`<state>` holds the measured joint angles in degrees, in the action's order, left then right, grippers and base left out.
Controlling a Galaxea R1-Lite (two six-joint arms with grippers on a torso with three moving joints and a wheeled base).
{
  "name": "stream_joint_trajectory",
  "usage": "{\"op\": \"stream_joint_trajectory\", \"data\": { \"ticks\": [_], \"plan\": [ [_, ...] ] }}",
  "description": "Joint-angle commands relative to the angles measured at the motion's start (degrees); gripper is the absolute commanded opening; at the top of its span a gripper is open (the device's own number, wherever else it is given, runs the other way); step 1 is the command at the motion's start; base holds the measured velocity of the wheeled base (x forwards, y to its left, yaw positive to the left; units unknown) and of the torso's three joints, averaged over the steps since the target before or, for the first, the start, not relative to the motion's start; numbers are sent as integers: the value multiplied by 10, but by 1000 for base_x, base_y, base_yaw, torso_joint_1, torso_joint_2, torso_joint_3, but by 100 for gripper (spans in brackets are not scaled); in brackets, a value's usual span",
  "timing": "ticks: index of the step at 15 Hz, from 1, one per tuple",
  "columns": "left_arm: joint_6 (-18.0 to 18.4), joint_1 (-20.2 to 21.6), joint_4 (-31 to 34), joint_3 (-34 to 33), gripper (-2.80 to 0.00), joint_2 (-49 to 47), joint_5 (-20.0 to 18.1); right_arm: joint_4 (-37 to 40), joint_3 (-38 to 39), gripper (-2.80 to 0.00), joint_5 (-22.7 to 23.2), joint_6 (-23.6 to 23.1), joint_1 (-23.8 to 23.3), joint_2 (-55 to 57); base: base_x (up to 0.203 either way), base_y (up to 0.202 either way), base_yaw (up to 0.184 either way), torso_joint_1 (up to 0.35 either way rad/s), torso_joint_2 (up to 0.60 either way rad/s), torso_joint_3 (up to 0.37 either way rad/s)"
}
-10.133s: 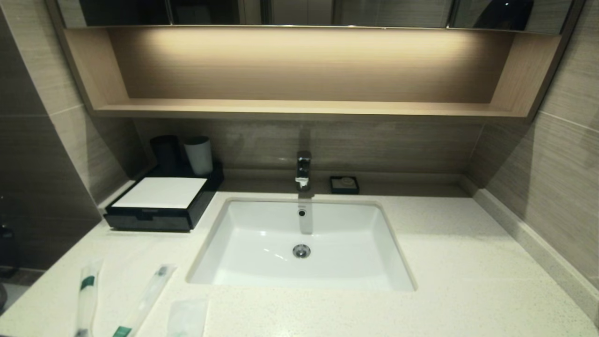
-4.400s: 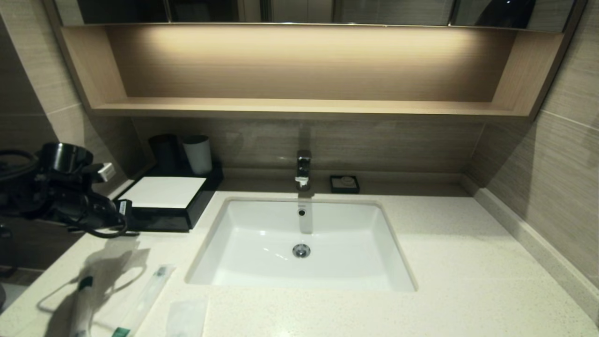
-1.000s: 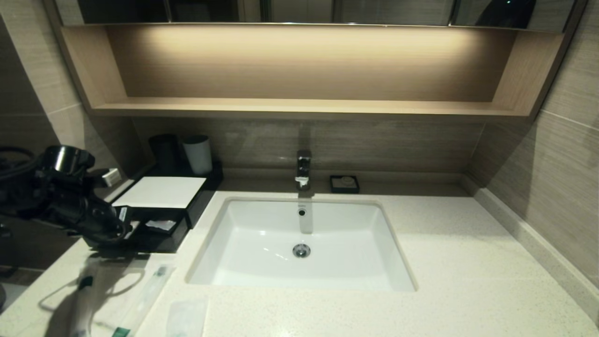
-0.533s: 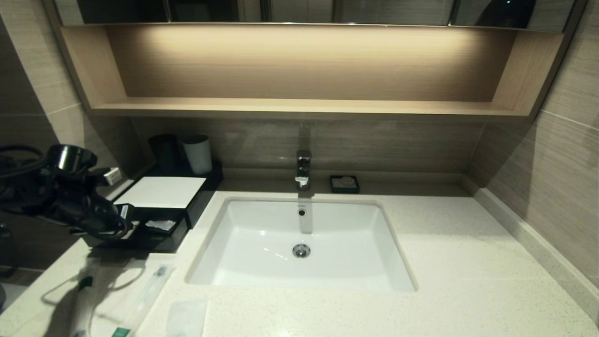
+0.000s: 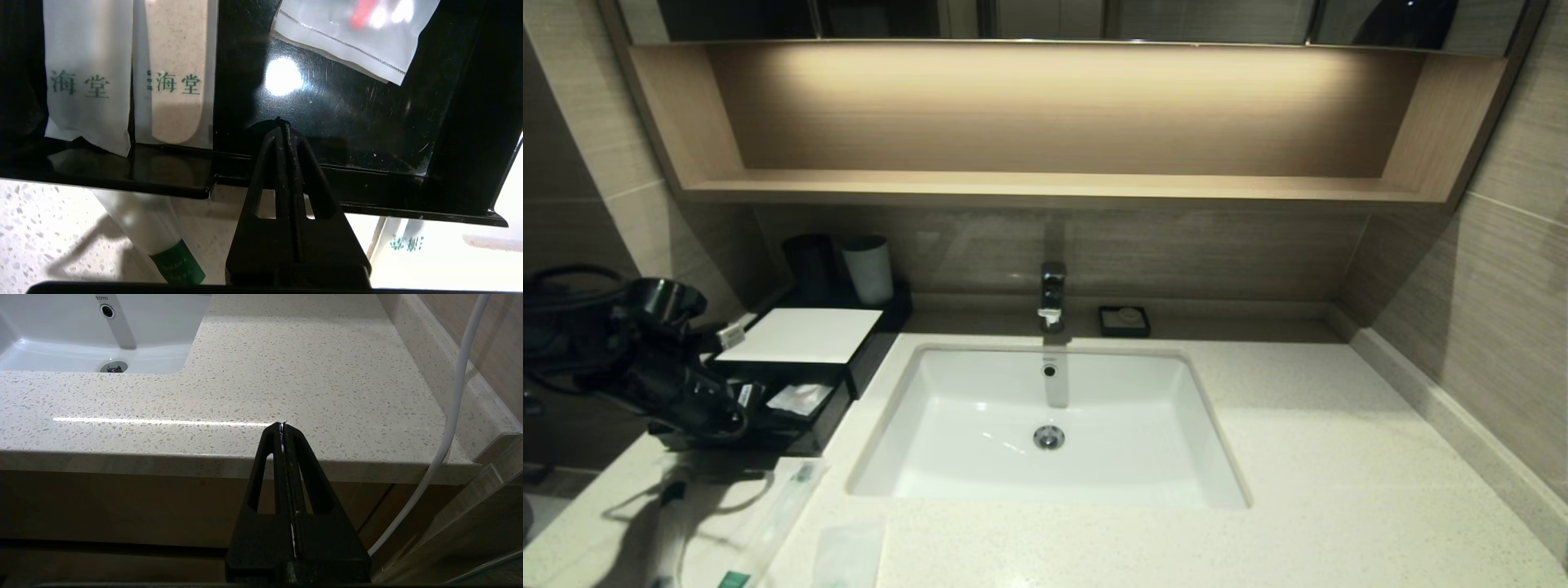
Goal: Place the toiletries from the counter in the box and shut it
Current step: Open the drawer
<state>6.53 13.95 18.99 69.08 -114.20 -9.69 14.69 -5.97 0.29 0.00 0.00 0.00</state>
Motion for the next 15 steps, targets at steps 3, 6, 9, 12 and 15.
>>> {"op": "stream_joint_trajectory", "data": {
  "ticks": [3, 6, 9, 12, 15],
  "plan": [
    [0, 0, 24, -6, -280, 19, 0, 1, 0, -280, 1, 0, 0, 0, 0, 0, 0, 0, 0, 0],
    [1, 0, 41, -5, -280, 27, 1, 1, 0, -280, 1, 0, 1, 0, 0, 0, 0, 0, 0, 0],
    [2, 1, 58, -14, -280, 42, 16, 1, 0, -280, 1, 0, 1, 0, 0, 0, 0, 0, 0, 0],
    [11, 4, 62, -24, -280, 56, 19, 1, 0, -280, 1, 0, 1, 0, 0, 0, 0, 0, 0, 0],
    [22, 4, 72, -24, -280, 60, 19, 1, 0, -280, 0, 0, 0, 0, 0, 0, 0, 0, 0, 0]
  ]
}}
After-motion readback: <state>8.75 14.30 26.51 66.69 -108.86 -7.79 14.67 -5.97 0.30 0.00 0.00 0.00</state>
